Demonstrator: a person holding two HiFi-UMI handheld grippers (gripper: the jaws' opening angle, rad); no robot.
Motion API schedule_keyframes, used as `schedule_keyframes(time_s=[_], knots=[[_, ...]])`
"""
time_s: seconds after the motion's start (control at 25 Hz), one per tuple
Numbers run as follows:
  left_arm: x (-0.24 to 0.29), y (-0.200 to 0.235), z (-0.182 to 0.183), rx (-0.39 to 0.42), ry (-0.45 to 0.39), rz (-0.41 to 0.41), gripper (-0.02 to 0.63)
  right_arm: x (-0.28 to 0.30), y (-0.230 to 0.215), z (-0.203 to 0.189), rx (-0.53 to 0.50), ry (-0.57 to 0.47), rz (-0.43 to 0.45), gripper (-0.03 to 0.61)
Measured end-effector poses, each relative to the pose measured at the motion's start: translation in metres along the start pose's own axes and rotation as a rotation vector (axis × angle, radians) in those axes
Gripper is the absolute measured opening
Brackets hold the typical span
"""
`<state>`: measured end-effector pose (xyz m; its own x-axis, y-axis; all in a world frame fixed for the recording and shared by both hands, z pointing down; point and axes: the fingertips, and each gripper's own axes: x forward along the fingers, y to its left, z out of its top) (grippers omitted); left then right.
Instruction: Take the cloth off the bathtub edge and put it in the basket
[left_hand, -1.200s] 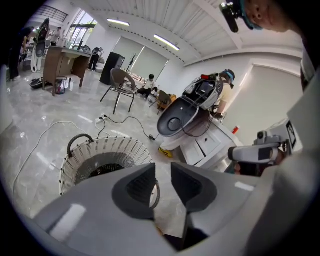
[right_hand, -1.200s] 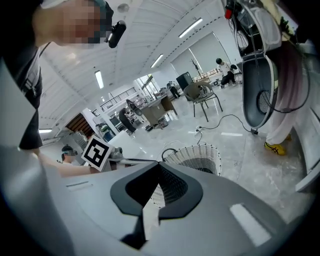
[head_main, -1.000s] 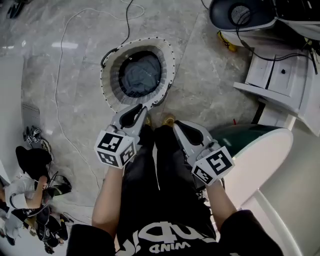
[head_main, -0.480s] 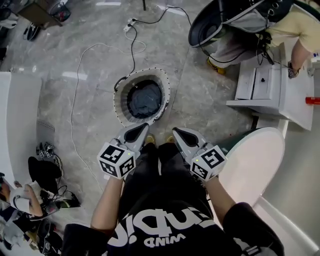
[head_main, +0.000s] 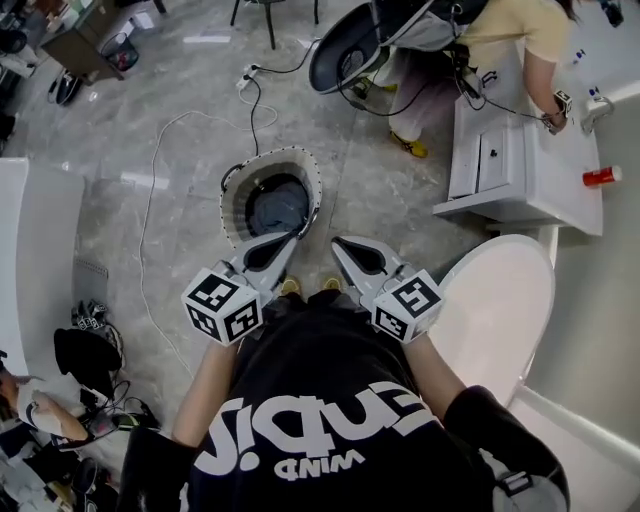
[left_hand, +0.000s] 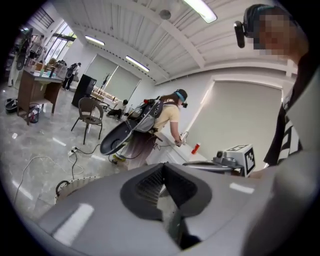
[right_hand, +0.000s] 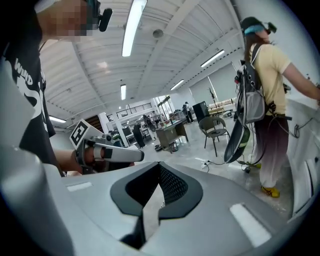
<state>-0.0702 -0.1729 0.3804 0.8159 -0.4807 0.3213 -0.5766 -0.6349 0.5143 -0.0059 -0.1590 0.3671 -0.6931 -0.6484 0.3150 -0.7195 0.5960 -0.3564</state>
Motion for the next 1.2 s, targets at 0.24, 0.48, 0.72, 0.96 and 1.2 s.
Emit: schedule_keyframes(time_s=[0.24,0.48,0.72,0.96,1.2], knots=[[-0.007,-0.019,0.033,0.09,-0.08,-0.046,0.0,-0.014,-0.001,0.029,-0.081,-0.074,0.005,0.009],[-0.018,-0.021,0.054,0.193,-0.142,-0.024,-0.002,-0.019,0.005,0.048,-0.162,-0.122,0.063,0.009],[-0.025,-0.022,0.048,0.285,-0.142,0.024,-0.002,-0.025,0.012,0.058,-0.248,-0.145,0.114,0.009],[-0.034,-0.022,0.048,0.245,-0.195,0.047,-0.002,-0.029,0.014,0.06,-0.255,-0.16,0.119,0.009],[-0.033,-0.024,0.046,0.244,-0.198,0.053,-0.002,-0.03,0.012,0.062,-0.244,-0.163,0.125,0.009]])
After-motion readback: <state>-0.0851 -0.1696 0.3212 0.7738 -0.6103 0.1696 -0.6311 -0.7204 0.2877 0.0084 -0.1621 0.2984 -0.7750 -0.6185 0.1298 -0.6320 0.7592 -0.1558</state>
